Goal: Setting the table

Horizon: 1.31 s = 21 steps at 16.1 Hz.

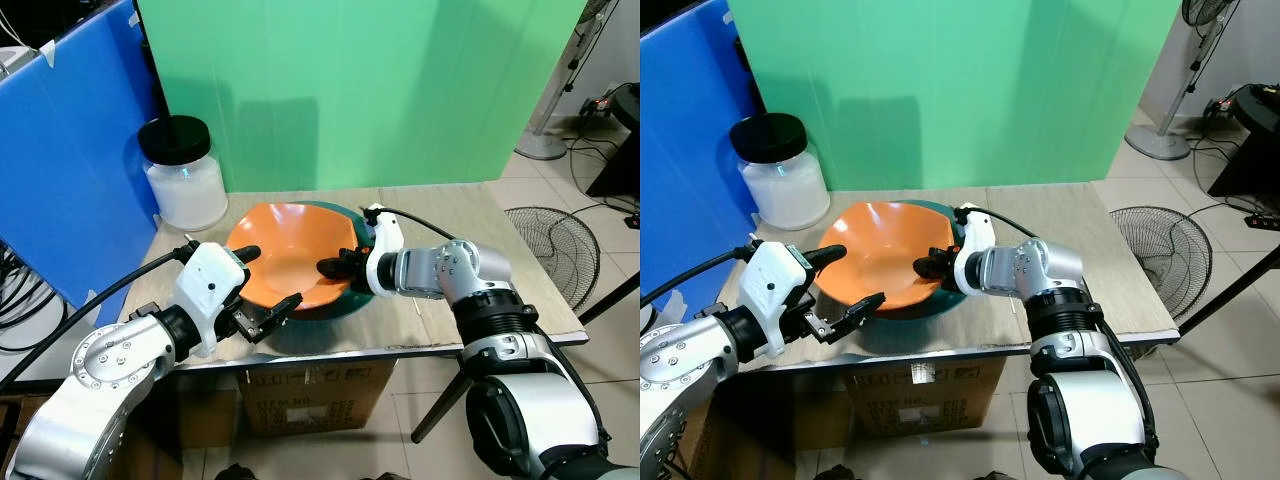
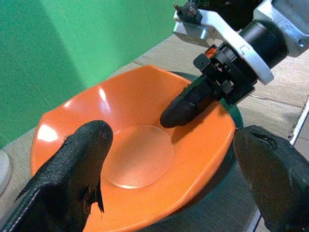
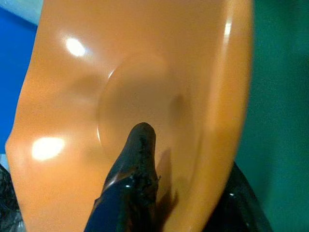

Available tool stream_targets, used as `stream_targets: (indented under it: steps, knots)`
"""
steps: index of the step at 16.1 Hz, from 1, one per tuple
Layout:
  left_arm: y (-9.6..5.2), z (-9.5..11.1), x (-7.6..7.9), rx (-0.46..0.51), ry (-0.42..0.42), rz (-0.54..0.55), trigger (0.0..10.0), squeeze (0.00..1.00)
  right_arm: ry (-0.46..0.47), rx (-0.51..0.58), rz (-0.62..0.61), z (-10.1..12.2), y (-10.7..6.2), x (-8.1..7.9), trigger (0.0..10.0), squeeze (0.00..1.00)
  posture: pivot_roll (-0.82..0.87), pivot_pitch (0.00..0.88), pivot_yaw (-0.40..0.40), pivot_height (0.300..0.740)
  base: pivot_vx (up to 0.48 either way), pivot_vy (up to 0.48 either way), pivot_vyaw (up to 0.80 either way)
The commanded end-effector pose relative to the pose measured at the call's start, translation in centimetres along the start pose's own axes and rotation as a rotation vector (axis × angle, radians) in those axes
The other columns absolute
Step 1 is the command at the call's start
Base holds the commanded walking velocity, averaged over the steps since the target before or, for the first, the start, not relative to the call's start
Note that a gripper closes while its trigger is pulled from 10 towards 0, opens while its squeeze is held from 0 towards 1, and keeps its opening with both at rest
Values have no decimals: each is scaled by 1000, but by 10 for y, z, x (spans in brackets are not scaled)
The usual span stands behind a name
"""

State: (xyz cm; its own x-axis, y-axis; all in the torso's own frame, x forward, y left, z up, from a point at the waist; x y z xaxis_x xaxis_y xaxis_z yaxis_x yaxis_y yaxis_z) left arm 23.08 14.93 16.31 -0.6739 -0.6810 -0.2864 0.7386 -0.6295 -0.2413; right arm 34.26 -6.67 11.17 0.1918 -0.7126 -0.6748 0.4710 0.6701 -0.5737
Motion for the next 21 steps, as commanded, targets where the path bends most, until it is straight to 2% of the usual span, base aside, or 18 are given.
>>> stream_targets:
  steps: [1,5,9,11,14,15,16,17,18,19,20,21]
  knots:
    - [3,2,-1,9,14,6,10000,0,0,42,19,9,-2,-6,0,0,186,0,-35,740,0,0,0]
    - [4,2,-2,11,20,13,10000,0,35,122,66,18,-7,-9,0,0,183,0,-33,740,0,0,0]
    - [5,3,-2,20,23,14,10000,0,64,249,149,33,-23,-16,0,0,173,0,-25,740,0,0,0]
    - [6,5,-2,28,26,11,10000,0,73,351,182,44,-36,-19,0,0,168,0,-21,740,0,0,0]
    - [7,12,-1,74,6,13,10000,0,-72,541,171,58,-63,-25,0,0,169,0,-19,740,0,0,0]
    - [7,15,-1,103,-23,37,10000,0,-151,654,125,61,-88,-22,0,0,173,0,-22,740,0,0,0]
    - [7,16,-1,111,-33,45,10000,0,-169,688,111,61,-95,-21,0,0,173,0,-22,740,0,0,0]
    - [8,17,0,123,-48,68,10000,0,-216,750,101,57,-111,-22,0,0,175,0,-23,740,0,0,0]
    - [14,18,3,136,-65,135,10000,0,-288,826,69,39,-131,-27,3294,0,168,0,-15,740,0,0,0]
    - [17,19,4,149,-80,183,10000,0,-293,879,46,29,-140,-27,9529,0,163,0,-12,740,0,0,0]
    - [20,21,4,165,-100,230,10000,0,-326,888,-5,19,-142,-25,10000,0,163,0,-12,740,0,0,0]
    - [23,23,4,177,-118,274,10000,0,-385,893,-49,11,-144,-25,10000,0,158,0,-16,740,0,0,0]
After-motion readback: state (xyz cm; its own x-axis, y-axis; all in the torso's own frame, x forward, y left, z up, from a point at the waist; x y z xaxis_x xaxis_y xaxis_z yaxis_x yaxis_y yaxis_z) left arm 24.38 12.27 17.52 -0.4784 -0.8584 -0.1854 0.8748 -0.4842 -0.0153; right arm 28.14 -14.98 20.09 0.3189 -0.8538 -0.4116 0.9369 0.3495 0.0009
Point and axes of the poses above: a point about 5 cm out from each wrist's last joint towards the gripper, its own y axis pointing out of the wrist towards the gripper, its own z axis along the axis of the wrist's last joint, x = y × z, the point moved 1 cm from there along y, pointing out of the wrist towards the gripper, and after that the axes turned 4 degrees about y, right-handed, at the moved point
